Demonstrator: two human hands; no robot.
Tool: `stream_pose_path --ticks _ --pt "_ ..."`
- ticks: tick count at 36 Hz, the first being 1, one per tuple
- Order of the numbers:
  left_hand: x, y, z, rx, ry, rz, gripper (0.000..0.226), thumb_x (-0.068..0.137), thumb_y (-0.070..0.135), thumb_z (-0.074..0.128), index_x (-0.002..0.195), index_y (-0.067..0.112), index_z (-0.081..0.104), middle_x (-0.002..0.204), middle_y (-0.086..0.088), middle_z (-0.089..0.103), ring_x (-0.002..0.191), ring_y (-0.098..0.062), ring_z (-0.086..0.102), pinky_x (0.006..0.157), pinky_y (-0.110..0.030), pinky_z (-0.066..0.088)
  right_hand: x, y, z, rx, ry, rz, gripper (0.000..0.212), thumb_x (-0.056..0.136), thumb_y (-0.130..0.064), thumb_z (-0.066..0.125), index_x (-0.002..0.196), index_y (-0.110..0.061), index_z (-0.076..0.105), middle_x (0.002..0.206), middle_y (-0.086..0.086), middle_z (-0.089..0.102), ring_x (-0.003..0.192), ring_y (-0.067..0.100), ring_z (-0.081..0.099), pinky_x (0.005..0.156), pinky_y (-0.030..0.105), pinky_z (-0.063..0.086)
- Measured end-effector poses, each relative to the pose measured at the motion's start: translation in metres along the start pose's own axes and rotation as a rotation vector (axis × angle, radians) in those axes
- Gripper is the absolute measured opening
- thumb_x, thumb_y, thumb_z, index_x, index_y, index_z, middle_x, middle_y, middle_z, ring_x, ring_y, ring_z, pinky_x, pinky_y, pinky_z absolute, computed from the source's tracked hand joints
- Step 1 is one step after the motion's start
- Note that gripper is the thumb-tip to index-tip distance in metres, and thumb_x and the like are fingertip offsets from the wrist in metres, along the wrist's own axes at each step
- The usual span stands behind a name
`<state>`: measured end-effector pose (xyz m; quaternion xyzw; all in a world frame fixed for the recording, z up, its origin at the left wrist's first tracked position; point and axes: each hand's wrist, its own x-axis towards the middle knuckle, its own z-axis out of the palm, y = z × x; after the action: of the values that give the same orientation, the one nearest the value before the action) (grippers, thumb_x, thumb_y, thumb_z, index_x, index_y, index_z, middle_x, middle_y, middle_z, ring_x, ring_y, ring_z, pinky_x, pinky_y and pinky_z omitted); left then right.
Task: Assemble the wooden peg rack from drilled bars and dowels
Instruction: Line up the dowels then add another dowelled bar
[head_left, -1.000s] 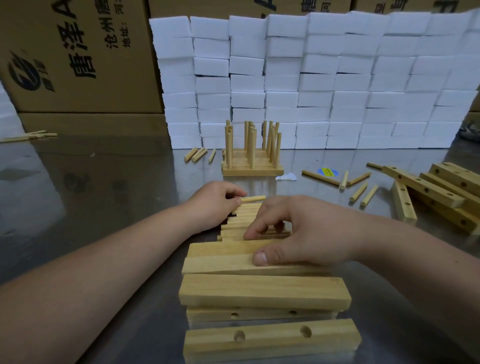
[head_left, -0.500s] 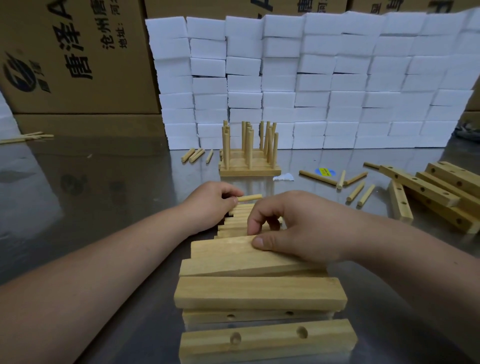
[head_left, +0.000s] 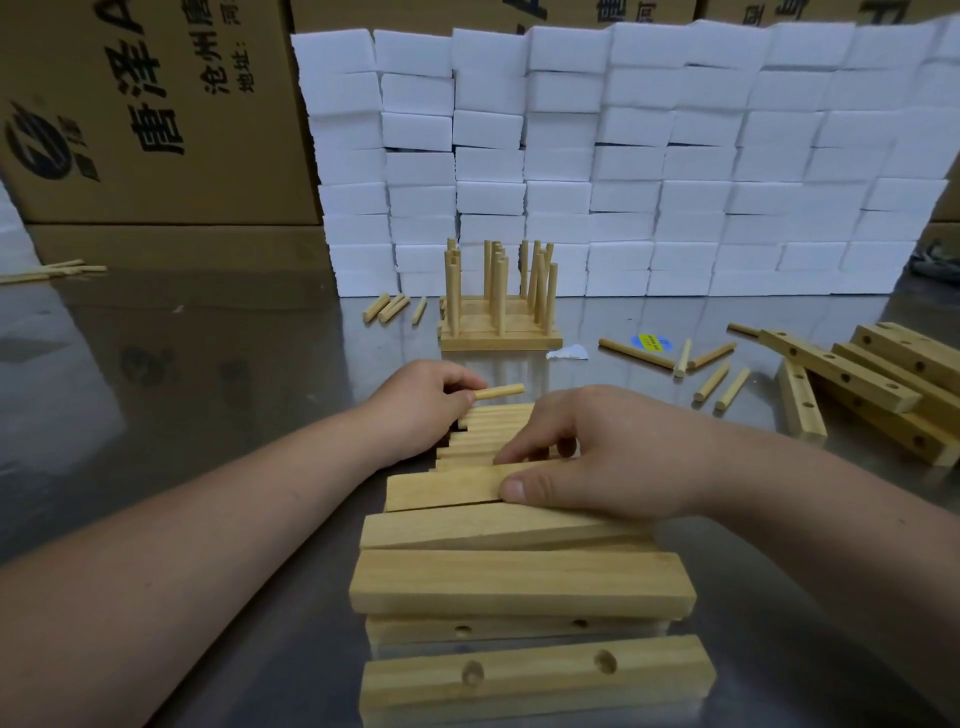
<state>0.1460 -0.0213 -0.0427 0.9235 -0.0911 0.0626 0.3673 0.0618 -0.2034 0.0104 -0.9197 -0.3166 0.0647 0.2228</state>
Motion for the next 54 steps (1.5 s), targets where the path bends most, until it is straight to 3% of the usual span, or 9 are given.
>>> stream_pose_path --ticks 6,18,24,29,35,40,44,48,54 --pt "0.001 -0.001 0.0 -0.003 0.001 -0.001 0.02 0.093 0.024 0.052 0.108 0.03 0.066 0.085 0.015 0.062 0.071 -0.002 0.056 0.056 -0.017 0.038 0.003 0.004 0.002 0.094 0.057 -0.016 0.011 0.081 -0.041 0.065 0.089 -0.037 0.072 0.073 -0.026 0.059 0.075 -0.014 0.052 0.066 0.007 0.041" --pt "0.002 -0.004 0.0 -0.019 -0.014 -0.002 0.018 0.093 0.023 0.053 0.103 0.03 0.066 0.102 0.007 0.066 0.092 -0.011 0.06 0.07 -0.016 0.043 0.0 -0.001 0.001 0.043 0.132 0.003 0.01 0.082 -0.042 0.063 0.075 -0.035 0.066 0.082 -0.006 0.065 0.076 0.006 0.057 0.075 0.029 0.05" --pt "0.002 -0.003 0.0 -0.02 -0.017 0.0 0.019 0.093 0.024 0.053 0.103 0.032 0.065 0.101 0.005 0.067 0.09 -0.012 0.061 0.071 -0.02 0.046 0.0 0.0 0.001 0.01 0.145 0.01 0.008 0.079 -0.044 0.065 0.083 -0.038 0.067 0.078 -0.017 0.063 0.078 0.001 0.055 0.069 0.021 0.047" --pt "0.002 -0.003 0.0 -0.01 -0.003 0.007 0.017 0.093 0.026 0.052 0.101 0.035 0.065 0.085 0.012 0.064 0.064 -0.003 0.056 0.05 -0.018 0.037 -0.001 -0.002 -0.002 -0.01 -0.011 0.006 0.033 0.076 -0.052 0.061 0.101 -0.033 0.07 0.087 -0.017 0.061 0.083 -0.001 0.054 0.078 0.023 0.047" --pt "0.001 -0.002 -0.001 -0.019 -0.015 0.014 0.018 0.093 0.023 0.053 0.099 0.034 0.065 0.097 0.008 0.066 0.089 -0.01 0.061 0.07 -0.018 0.045 -0.002 -0.005 -0.004 0.022 -0.016 -0.017 0.021 0.079 -0.045 0.065 0.095 -0.032 0.07 0.087 -0.017 0.058 0.085 0.0 0.054 0.081 0.023 0.047" --pt "0.001 -0.001 -0.001 -0.02 -0.013 0.022 0.017 0.093 0.024 0.052 0.098 0.033 0.065 0.091 0.01 0.065 0.054 0.005 0.056 0.042 -0.013 0.038 -0.003 -0.006 -0.005 0.015 0.004 -0.036 0.013 0.077 -0.044 0.067 0.087 -0.037 0.064 0.092 -0.013 0.061 0.087 0.003 0.054 0.08 0.026 0.047" --pt "0.0 -0.001 -0.001 -0.03 -0.018 0.008 0.02 0.093 0.022 0.052 0.106 0.027 0.066 0.099 0.004 0.067 0.085 -0.012 0.062 0.07 -0.027 0.051 -0.002 -0.006 -0.004 0.013 0.036 -0.068 0.009 0.076 -0.042 0.069 0.078 -0.04 0.06 0.075 -0.025 0.055 0.078 -0.008 0.05 0.064 0.01 0.041" --pt "0.0 0.0 -0.003 -0.058 -0.043 -0.008 0.015 0.092 0.021 0.056 0.096 0.03 0.067 0.097 0.004 0.069 0.091 -0.014 0.063 0.083 -0.035 0.052 0.001 -0.001 0.0 0.003 0.151 -0.097 0.011 0.079 -0.038 0.067 0.079 -0.041 0.056 0.073 -0.024 0.054 0.079 -0.003 0.049 0.067 0.012 0.039" --pt "0.001 -0.002 -0.001 -0.019 0.021 0.008 0.016 0.092 0.02 0.053 0.084 0.023 0.067 0.072 0.006 0.063 0.065 -0.008 0.057 0.054 -0.022 0.041 0.003 0.01 -0.001 0.374 0.505 -0.104 0.016 0.085 -0.028 0.061 0.087 -0.043 0.056 0.074 -0.019 0.06 0.07 -0.008 0.055 0.059 0.008 0.044"
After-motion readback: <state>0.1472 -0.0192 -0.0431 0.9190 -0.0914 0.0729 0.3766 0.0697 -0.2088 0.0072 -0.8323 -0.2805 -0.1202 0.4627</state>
